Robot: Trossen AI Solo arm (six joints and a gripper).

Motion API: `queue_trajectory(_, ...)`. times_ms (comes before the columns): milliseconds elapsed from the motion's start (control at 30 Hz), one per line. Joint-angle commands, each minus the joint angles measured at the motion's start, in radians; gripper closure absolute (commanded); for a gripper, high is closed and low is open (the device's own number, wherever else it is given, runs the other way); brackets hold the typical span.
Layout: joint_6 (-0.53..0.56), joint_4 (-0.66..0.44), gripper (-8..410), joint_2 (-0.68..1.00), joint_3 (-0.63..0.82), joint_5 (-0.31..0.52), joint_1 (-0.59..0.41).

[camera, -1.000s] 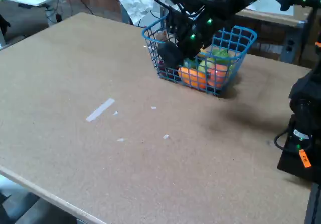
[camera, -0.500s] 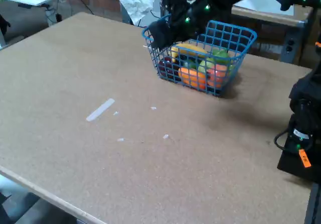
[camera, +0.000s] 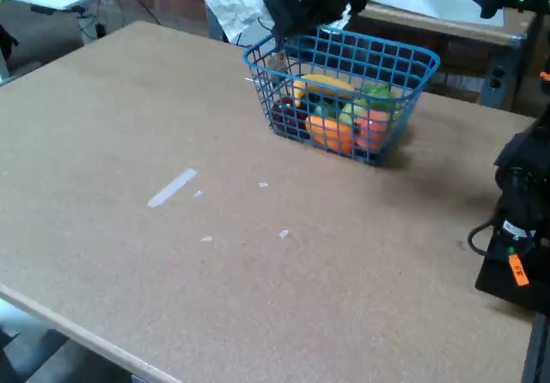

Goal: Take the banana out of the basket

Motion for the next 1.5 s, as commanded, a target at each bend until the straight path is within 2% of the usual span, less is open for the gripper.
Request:
queue_trajectory(0, -0.071, -0.033, 177, 0.000, 0.028, 0.004, -0.063)
queue_trajectory(133, -0.151, -0.057, 153, 0.000, 0.041, 0.002, -0.145)
queue_trajectory(433, -0.306, -0.056, 54, 0.003, 0.041, 0.002, -0.307)
queue_trajectory(567, -0.391, -0.035, 29, 0.005, 0.041, 0.002, -0.355)
queue_trajectory(867, -0.534, -0.026, 10, 0.110, 0.108, 0.002, -0.391)
queue_trajectory(1000, -0.591, -0.075, 10, 0.196, 0.180, 0.002, -0.391)
queue_trajectory(1200, -0.666, -0.215, 10, 0.306, 0.319, 0.002, -0.409)
queue_trajectory(1467, -0.746, -0.236, 10, 0.340, 0.319, 0.013, -0.468)
